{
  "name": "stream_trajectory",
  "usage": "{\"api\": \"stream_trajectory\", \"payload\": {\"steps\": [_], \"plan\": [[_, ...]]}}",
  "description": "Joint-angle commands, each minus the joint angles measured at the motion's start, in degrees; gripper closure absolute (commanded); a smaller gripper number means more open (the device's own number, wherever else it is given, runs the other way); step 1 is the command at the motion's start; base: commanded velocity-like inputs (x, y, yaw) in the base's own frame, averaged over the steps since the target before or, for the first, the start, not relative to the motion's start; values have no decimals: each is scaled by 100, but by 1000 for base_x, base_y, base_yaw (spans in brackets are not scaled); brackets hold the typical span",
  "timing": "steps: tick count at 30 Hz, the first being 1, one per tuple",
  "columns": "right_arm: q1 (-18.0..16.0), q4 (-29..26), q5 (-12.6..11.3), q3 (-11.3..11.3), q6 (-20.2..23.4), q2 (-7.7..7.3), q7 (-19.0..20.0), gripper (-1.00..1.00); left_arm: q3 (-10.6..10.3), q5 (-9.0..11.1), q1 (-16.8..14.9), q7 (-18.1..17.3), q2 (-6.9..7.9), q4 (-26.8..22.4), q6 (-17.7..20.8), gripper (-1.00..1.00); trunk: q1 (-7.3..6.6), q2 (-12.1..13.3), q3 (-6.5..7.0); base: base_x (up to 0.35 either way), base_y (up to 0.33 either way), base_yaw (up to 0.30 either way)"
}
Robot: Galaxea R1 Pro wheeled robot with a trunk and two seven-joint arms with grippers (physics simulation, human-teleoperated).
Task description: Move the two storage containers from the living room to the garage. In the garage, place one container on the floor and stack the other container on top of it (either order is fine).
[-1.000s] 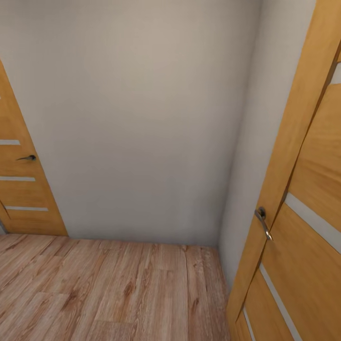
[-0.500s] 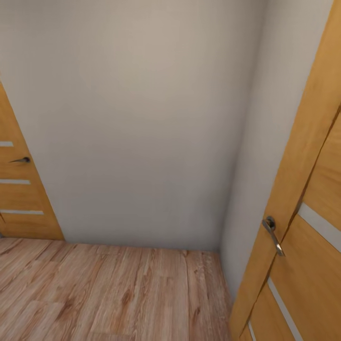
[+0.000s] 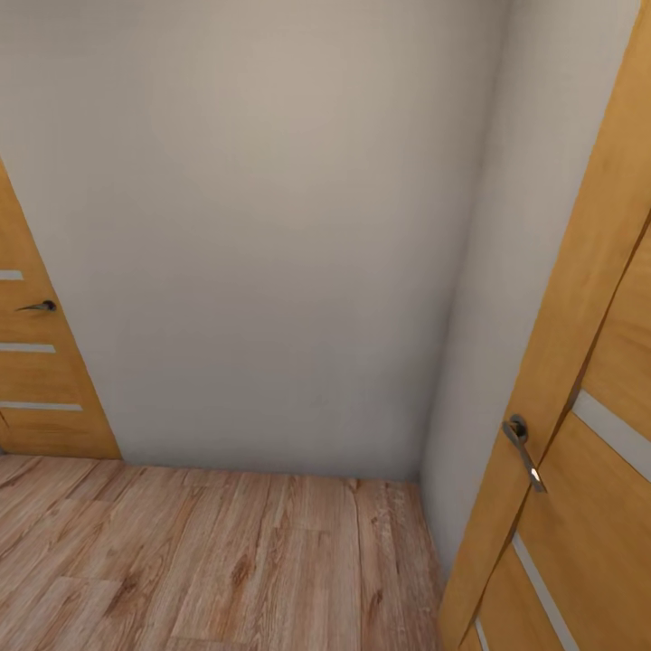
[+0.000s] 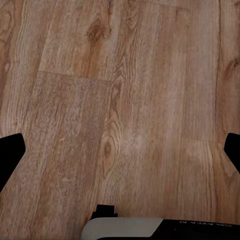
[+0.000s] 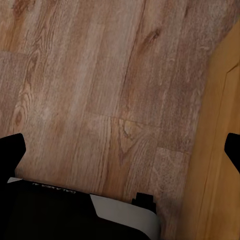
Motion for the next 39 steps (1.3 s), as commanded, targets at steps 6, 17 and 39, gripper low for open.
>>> {"api": "stream_trajectory", "payload": {"steps": [6,17,39], "plan": [[-12,22,57,-50,-38,-3,8,-100,6,34,-13,-14,-2,27,-36,-100,3,-10,-9,61,0,0],[-11,22,61,-50,-38,-3,8,-100,6,33,-14,-15,-2,27,-34,-100,3,-10,-9,300,0,0],[-9,22,72,-50,-38,-3,8,-100,6,38,-12,-17,7,28,-39,-100,3,-10,-9,227,0,33]]}}
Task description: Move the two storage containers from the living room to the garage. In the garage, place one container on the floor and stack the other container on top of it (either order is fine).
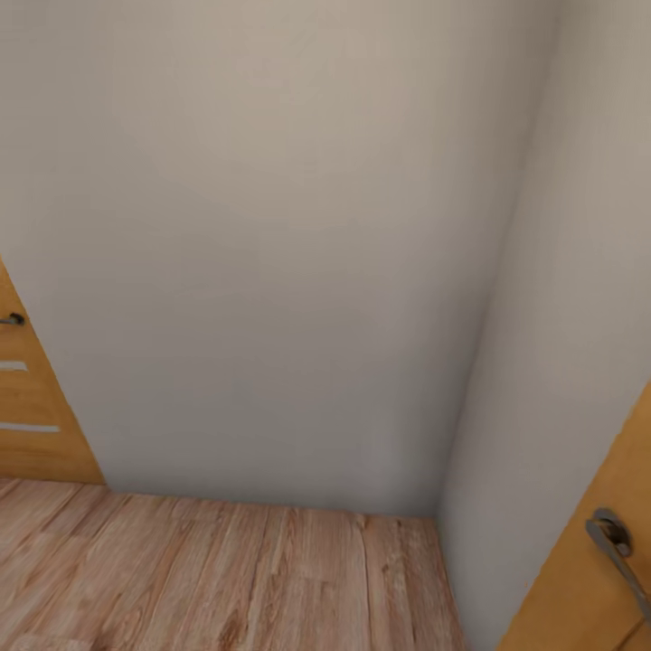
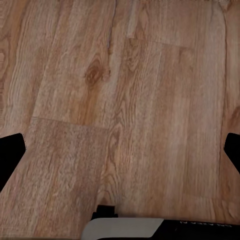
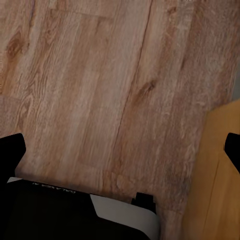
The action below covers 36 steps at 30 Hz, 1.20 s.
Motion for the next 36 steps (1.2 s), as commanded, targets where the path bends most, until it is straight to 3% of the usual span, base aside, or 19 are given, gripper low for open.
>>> {"api": "stream_trajectory", "payload": {"steps": [1,19,36], "plan": [[-10,22,58,-49,-40,-4,9,-100,6,36,-13,-17,-1,24,-36,-100,3,-10,-9,4,0,252],[-9,22,60,-49,-40,-4,10,-100,6,35,-13,-17,-9,25,-38,-100,3,-10,-9,10,0,275],[-10,22,54,-49,-40,-4,7,-100,6,40,-12,-17,-1,27,-38,-100,3,-10,-9,286,0,278]]}}
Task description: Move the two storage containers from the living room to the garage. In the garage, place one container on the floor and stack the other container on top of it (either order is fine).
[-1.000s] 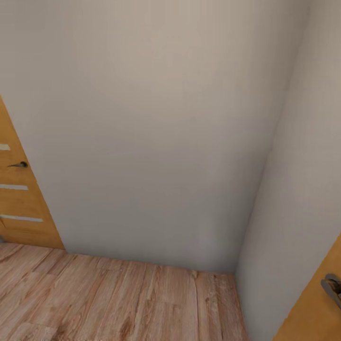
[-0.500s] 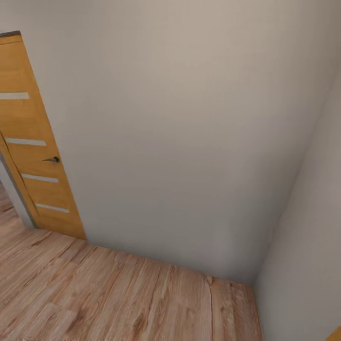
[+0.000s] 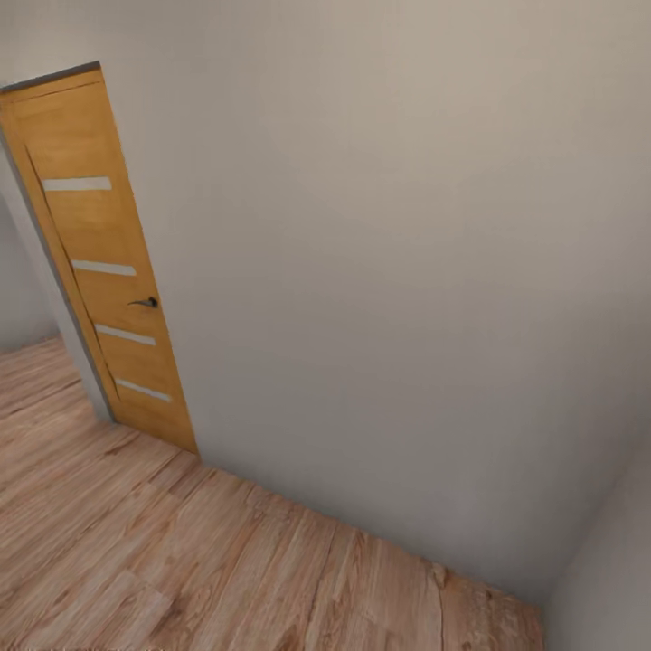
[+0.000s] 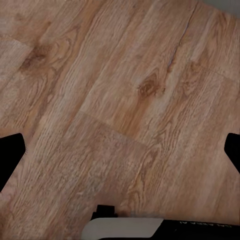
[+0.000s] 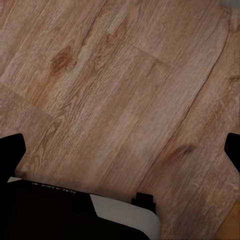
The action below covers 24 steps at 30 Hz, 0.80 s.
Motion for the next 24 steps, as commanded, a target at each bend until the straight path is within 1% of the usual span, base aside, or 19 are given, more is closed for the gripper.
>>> {"api": "stream_trajectory", "payload": {"steps": [1,16,19,24], "plan": [[-7,22,54,-49,-40,-4,7,-100,6,34,-13,-17,-1,24,-35,-100,5,-10,-9,88,0,278],[-8,22,53,-49,-40,-4,9,-100,6,33,-13,-16,-9,25,-35,-100,5,-10,-9,11,0,278],[-8,22,57,-47,-40,-4,10,-100,6,30,-11,-17,-9,26,-35,-100,5,-10,-9,198,0,278],[-7,22,54,-47,-40,-4,6,-100,6,31,-11,-17,-8,26,-35,-100,5,-10,-9,308,0,278]]}}
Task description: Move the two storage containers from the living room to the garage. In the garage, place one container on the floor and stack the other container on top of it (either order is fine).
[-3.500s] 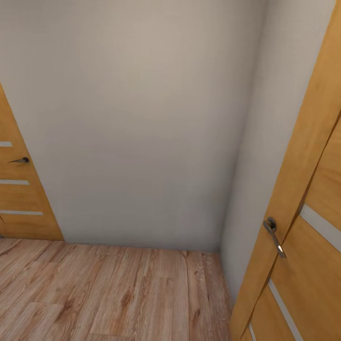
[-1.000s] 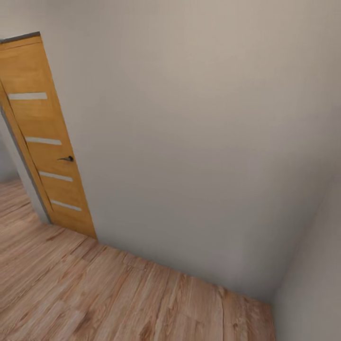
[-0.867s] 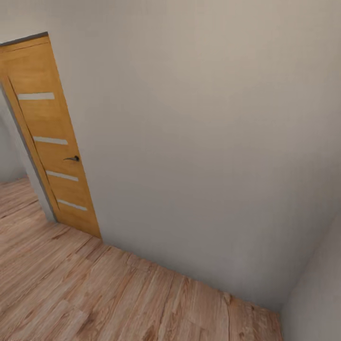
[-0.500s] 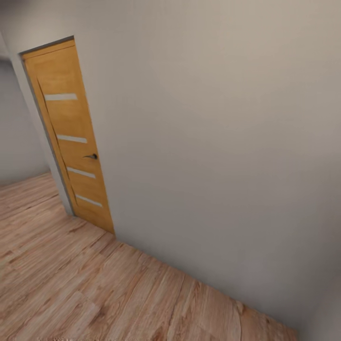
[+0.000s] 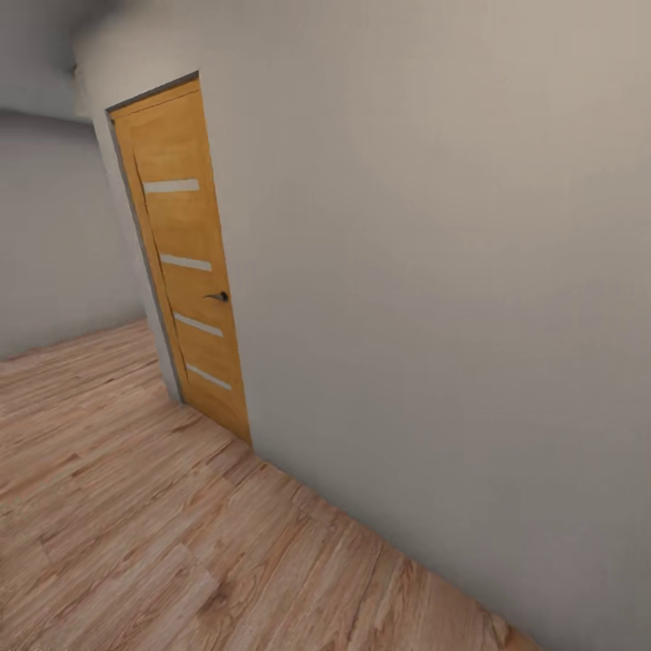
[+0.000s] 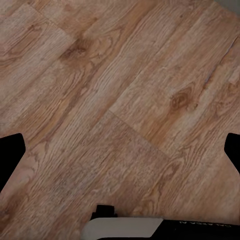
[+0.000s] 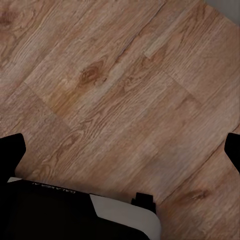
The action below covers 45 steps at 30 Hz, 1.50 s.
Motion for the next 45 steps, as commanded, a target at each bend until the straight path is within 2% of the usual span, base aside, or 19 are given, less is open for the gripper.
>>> {"api": "stream_trajectory", "payload": {"steps": [1,45], "plan": [[-8,22,58,-51,-40,-4,10,-100,6,34,-13,-17,-1,24,-34,-100,6,-9,-9,320,0,278],[-10,22,62,-51,-40,-4,7,-100,6,35,-11,-17,6,26,-30,-100,6,-9,-9,323,6,278]]}}
